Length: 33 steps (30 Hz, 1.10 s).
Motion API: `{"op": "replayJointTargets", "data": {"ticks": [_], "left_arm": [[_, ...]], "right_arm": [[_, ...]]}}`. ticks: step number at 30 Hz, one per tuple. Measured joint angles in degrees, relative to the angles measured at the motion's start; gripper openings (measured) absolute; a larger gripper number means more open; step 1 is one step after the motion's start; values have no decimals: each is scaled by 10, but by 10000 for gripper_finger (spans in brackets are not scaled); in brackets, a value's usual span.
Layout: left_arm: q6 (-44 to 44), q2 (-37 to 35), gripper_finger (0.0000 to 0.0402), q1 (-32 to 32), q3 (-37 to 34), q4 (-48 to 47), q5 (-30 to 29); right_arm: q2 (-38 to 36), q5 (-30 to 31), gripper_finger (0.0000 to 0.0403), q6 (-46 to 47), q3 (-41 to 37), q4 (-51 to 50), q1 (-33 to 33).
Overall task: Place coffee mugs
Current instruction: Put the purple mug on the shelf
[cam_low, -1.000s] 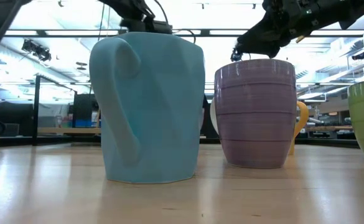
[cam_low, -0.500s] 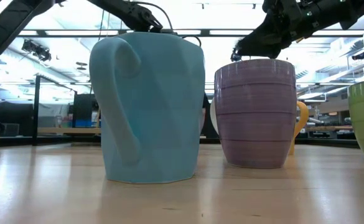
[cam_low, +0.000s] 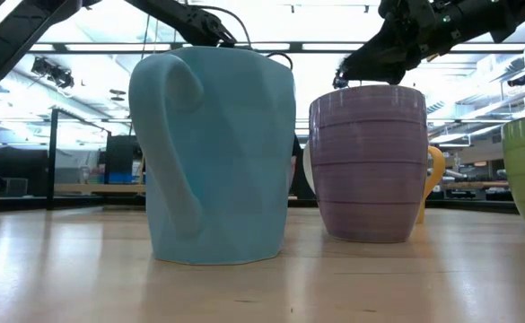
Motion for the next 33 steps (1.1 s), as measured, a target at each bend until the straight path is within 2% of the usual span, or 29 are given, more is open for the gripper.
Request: {"op": "replayJointTargets", "data": {"ticks": [12, 18, 28, 33], "left_arm": [[-7, 0, 43, 1, 0, -36, -6], [-6, 0, 66, 0, 0, -48, -5], [-4, -1, 74, 0, 0, -51, -6], [-6, -1, 104, 0, 0, -52, -6]], "right_arm": [[0, 0, 229, 9, 0, 1, 16], [0, 0, 229, 9, 0, 9, 19], [0, 0, 229, 9, 0, 14, 19], [0, 0, 229, 9, 0, 14, 19]]}}
